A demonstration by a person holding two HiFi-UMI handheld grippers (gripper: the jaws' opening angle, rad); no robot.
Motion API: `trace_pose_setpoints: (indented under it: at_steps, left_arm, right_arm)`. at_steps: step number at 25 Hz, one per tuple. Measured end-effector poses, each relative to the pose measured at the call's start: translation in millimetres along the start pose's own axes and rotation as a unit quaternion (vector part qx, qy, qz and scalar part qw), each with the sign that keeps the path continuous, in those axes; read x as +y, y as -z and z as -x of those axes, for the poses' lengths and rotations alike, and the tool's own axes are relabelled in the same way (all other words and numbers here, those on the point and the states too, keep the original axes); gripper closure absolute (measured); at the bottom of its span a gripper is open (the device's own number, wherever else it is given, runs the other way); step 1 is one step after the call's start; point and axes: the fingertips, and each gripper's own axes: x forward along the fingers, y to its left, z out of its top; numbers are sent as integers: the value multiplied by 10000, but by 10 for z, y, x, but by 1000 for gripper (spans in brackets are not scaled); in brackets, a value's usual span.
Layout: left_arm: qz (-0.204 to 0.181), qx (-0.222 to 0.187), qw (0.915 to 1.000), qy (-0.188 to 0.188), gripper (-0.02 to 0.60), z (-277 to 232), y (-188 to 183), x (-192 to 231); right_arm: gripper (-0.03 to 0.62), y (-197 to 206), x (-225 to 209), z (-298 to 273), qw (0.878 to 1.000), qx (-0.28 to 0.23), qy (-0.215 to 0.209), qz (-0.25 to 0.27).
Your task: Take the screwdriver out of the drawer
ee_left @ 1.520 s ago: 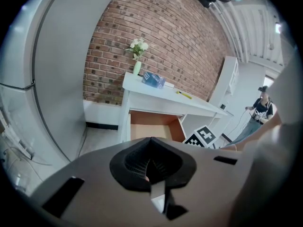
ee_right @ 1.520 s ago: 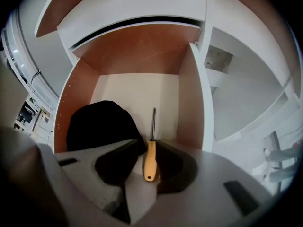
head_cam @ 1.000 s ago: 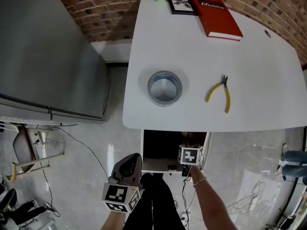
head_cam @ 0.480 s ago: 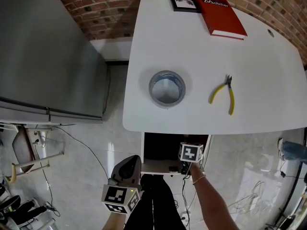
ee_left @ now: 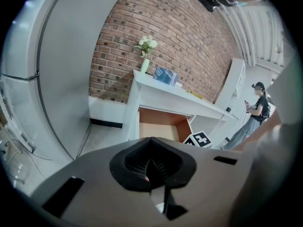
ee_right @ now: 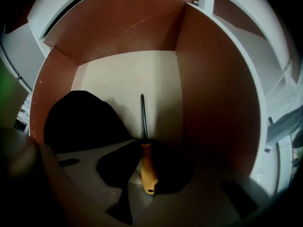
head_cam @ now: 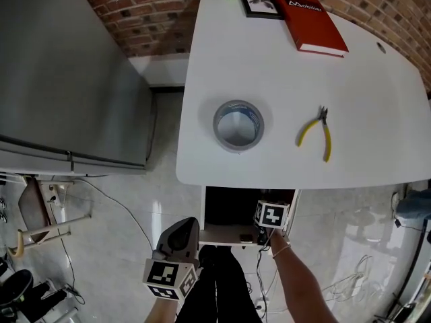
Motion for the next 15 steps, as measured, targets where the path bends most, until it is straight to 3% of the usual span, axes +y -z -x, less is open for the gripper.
trace_pose_setpoints:
  at_steps: [6,15]
  left_arm:
    - [1,0,10000,-23,589,72,7,43]
    - [-120,-107,9998,116,589,184,-104,-68]
  right_arm:
    - [514,-51,13,134,9985,-362,-182,-358]
    - [514,-123,214,573,9936,-1017,-394,-289]
